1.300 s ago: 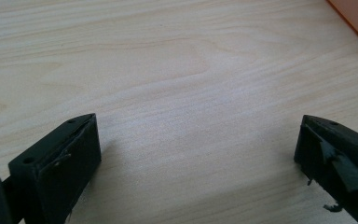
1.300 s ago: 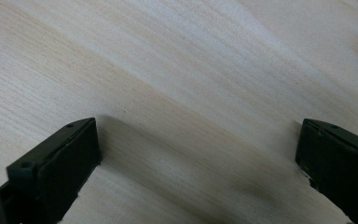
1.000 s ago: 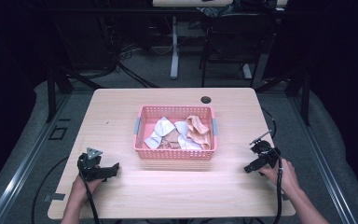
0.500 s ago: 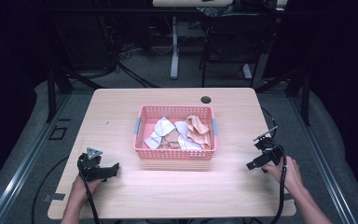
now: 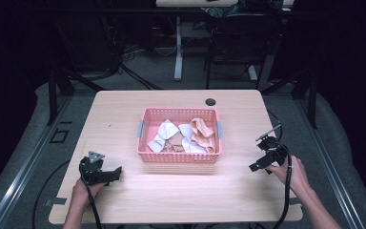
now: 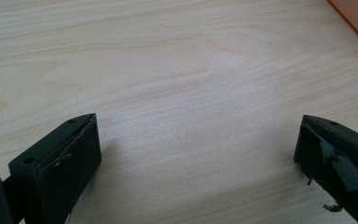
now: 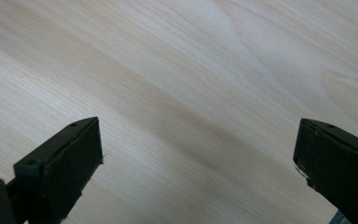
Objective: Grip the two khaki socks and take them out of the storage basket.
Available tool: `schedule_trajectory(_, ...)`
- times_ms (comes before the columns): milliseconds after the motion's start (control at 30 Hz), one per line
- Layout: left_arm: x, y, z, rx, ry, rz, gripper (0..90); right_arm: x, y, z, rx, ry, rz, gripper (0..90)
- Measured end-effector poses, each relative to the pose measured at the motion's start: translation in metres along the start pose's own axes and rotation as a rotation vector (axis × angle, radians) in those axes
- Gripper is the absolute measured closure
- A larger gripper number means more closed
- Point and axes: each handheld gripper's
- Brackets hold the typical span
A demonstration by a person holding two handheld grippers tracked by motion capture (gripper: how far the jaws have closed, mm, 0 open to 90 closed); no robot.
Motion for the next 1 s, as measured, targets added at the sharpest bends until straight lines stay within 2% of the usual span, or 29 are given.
schedule_trajectory(67, 0.0, 0.0, 0.0, 0.0, -0.003, 0.0, 0.5, -0.001, 0.002, -0.001, 0.004, 0.001, -0.003, 1.1)
schedule_trajectory(133, 0.0, 0.0, 0.0, 0.001, -0.002, 0.0, 0.5, -0.006, 0.008, -0.005, 0.031, 0.0, -0.014, 1.5)
schedule_trajectory(167, 0.0, 0.0, 0.0, 0.0, -0.001, 0.0, 0.5, -0.006, 0.011, -0.007, 0.029, 0.011, -0.003, 1.5)
schedule_trajectory(233, 0.0, 0.0, 0.0, 0.0, -0.001, 0.001, 0.4, -0.011, 0.017, -0.01, 0.043, 0.022, -0.018, 1.4)
schedule_trajectory(300, 0.0, 0.0, 0.0, 0.0, -0.002, 0.001, 0.4, -0.012, 0.02, -0.012, 0.046, 0.028, -0.009, 1.5)
schedule_trajectory(367, 0.0, 0.0, 0.0, 0.0, -0.001, 0.0, 0.3, -0.018, 0.031, -0.019, 0.067, 0.043, -0.006, 1.4)
schedule_trajectory(433, 0.0, 0.0, 0.0, 0.0, 0.0, 0.0, 0.3, -0.02, 0.037, -0.023, 0.088, 0.047, -0.023, 1.4)
schedule_trajectory(533, 0.0, 0.0, 0.0, 0.0, 0.0, 0.0, 0.3, -0.023, 0.042, -0.028, 0.095, 0.055, -0.01, 1.4)
schedule_trajectory(567, 0.0, 0.0, 0.0, 0.0, 0.0, 0.0, 0.3, -0.026, 0.046, -0.035, 0.109, 0.062, -0.021, 1.4)
schedule_trajectory(700, 0.0, 0.0, 0.0, 0.0, 0.001, 0.0, 0.3, -0.031, 0.049, -0.044, 0.105, 0.078, -0.021, 1.3)
schedule_trajectory(733, 0.0, 0.0, 0.0, 0.001, 0.001, 0.0, 0.3, -0.035, 0.051, -0.052, 0.113, 0.09, -0.024, 1.3)
schedule_trajectory(800, 0.0, 0.0, 0.0, 0.001, 0.001, 0.0, 0.3, -0.037, 0.051, -0.054, 0.121, 0.086, -0.031, 1.3)
schedule_trajectory(1000, 0.0, 0.0, 0.0, -0.002, -0.002, 0.0, 0.3, -0.046, 0.058, -0.079, 0.131, 0.107, -0.042, 0.8)
Point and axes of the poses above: each handheld gripper's, and its own axes: y roughly backward along the jaws, z roughly out of its underside, x roughly to its right, and after that the axes turned 7 degrees about -x, right-handed
